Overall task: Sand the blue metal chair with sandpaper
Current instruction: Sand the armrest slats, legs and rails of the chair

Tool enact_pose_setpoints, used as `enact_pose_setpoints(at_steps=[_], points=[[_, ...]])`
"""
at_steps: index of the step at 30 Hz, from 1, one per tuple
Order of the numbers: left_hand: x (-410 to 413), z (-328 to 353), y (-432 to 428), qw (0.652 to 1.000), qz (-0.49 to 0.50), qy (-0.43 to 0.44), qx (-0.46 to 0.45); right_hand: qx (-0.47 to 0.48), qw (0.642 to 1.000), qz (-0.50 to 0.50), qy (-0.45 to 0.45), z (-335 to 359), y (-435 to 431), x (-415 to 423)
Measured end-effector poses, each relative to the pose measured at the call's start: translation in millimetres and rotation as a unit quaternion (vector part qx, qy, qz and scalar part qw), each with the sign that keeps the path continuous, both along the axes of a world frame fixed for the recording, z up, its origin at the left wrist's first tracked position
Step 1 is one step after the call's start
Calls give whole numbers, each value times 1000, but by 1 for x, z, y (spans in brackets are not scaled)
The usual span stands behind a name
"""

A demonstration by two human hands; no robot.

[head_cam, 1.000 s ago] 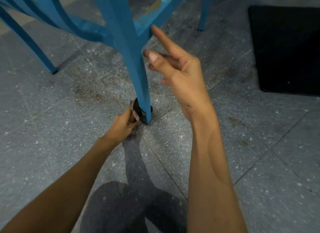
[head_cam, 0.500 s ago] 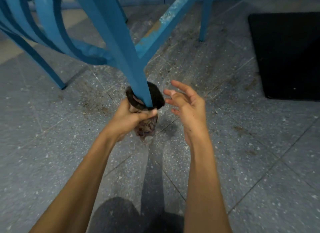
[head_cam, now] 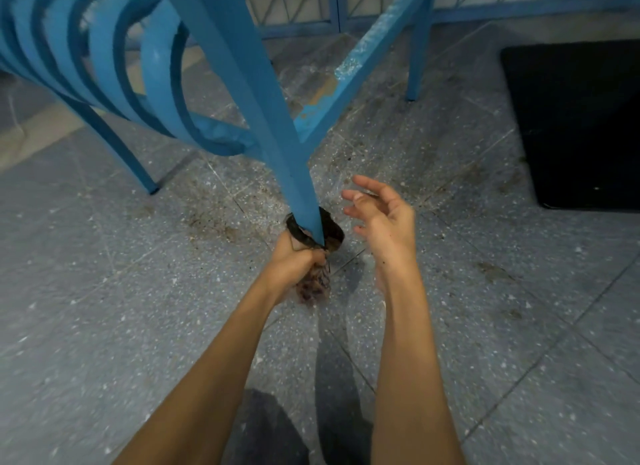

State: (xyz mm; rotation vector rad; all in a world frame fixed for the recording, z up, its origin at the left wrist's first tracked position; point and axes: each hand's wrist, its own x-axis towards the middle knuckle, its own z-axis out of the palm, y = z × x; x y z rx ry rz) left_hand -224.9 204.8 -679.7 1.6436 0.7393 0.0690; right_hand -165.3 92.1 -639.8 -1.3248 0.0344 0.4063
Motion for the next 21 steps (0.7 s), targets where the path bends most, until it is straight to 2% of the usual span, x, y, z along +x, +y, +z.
enact_pose_setpoints(at_steps=[4,9,14,16,19,21], points=[[3,50,-5,993,34,-111,27,-4,1000,-10,-18,14,-3,-1],[1,97,-23,956,141,-245,81,-22,999,-11,-48,35,-6,7],[-2,82,-23,940,194,-274,67,-32,997,-26,-69,33,-21,16],[6,69,-15,943,194,-269,7,-41,997,-28,-63,27,-24,15],[18,47,-2,956,171,-196,-134,-59,997,-12,-49,18,-25,8],[20,39,-1,955,179,-163,-170,-67,997,4,-47,14,-22,3]])
